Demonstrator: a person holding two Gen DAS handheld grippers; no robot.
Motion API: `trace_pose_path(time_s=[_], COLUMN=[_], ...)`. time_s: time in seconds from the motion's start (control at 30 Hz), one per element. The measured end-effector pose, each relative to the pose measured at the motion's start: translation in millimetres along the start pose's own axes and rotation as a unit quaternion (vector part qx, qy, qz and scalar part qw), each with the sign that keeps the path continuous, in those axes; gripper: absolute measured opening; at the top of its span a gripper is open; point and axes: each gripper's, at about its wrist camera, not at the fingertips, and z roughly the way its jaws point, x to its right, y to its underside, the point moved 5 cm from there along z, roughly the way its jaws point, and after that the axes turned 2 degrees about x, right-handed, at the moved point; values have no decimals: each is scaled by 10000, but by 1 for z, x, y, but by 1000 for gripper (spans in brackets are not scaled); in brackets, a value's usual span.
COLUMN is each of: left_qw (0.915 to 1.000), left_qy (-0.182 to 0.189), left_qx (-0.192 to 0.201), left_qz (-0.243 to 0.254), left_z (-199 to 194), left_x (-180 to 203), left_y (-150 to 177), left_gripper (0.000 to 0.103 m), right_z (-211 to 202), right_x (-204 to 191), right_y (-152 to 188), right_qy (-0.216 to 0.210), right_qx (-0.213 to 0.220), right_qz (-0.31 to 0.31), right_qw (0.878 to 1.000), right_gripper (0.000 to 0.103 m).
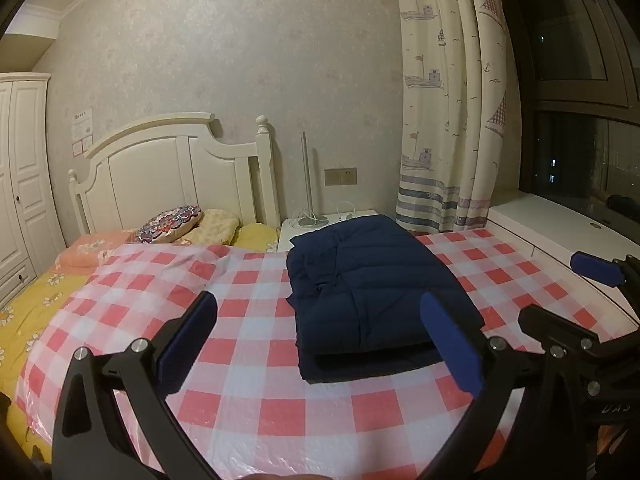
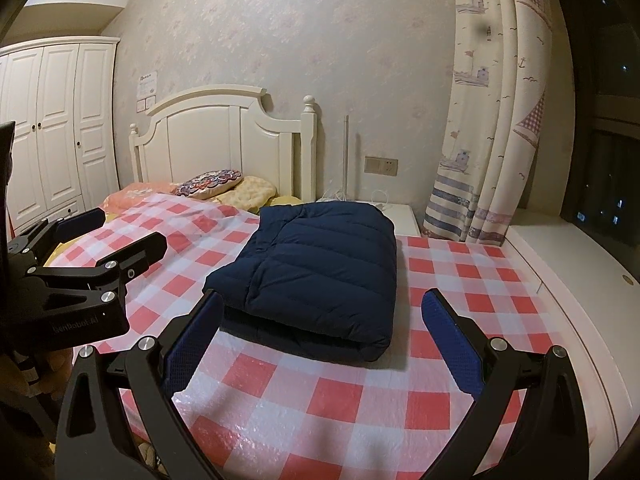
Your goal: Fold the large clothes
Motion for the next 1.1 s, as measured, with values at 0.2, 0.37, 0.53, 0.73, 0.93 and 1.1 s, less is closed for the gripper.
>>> trace_pose_path(time_s=[0.2,0.37,0.53,0.73,0.93,1.1], left_qw=[10000,10000,10000,10000,9998,9997], left_qy=[-5,-4,22,-32,-75,-74], left_qx=[-18,-24,-22,38,168,202], left_qz=[-15,-2,-8,30,92,149], left_z=[0,0,-1,-6,-11,-16], left_x=[-2,-3,-2,-6,-7,-7], left_y=[4,6,6,9,3,3], left_gripper=[101,101,101,101,101,101], right_z=[0,0,-1,-4,-6,-5], right_x=[-1,-2,-2,-1,1,-1], right_y=[0,0,-1,-2,-2,-2], right_qy=[-20,-23,-52,-4,64,65], right_qx=[-12,-10,24,105,139,125], right_qz=[-10,-33,-67,-124,-179,-225], right_qw=[10000,10000,10000,9999,9997,9996], right_gripper=[97,97,97,97,97,97])
